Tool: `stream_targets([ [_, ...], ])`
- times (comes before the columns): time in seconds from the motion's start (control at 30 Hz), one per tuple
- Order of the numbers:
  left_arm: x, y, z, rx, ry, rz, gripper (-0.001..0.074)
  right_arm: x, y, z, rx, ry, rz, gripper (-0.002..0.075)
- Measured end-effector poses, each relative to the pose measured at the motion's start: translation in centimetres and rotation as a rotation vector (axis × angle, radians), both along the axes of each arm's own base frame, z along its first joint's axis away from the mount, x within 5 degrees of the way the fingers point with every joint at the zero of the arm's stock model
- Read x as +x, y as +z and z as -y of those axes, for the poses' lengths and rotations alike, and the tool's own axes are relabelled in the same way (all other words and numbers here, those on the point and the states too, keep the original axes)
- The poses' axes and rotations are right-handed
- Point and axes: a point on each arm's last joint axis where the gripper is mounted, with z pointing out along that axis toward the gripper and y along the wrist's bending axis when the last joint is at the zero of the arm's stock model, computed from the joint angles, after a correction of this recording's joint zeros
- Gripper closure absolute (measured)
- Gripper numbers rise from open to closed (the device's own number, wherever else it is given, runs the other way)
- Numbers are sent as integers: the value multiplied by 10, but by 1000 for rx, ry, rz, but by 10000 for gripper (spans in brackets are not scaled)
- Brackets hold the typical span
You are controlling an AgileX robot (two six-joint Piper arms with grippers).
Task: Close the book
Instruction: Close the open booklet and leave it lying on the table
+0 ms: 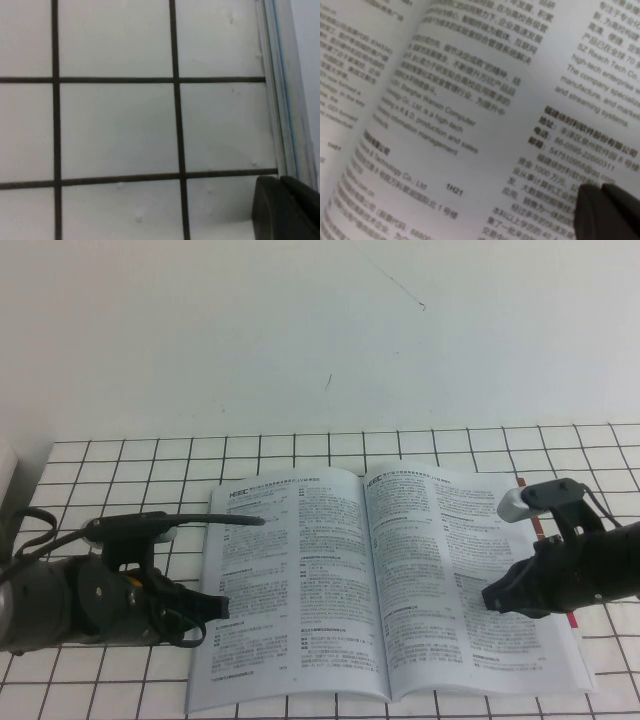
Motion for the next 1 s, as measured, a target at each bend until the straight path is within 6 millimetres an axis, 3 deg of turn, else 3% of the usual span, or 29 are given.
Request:
stream_targets([
  [0.47,3,-3,9,-18,15,18,738,1,-1,-1,6,3,-8,729],
  [0.73,0,7,61,-47,-158,-38,738,1,-1,-1,8,5,-9,729],
  [0.9,-1,32,95,-70,-296,-22,738,-1,-1,-3,27,21,-22,729],
  [1.0,-3,61,109,-106,-336,64,738,-2,3,-3,28,27,-9,729],
])
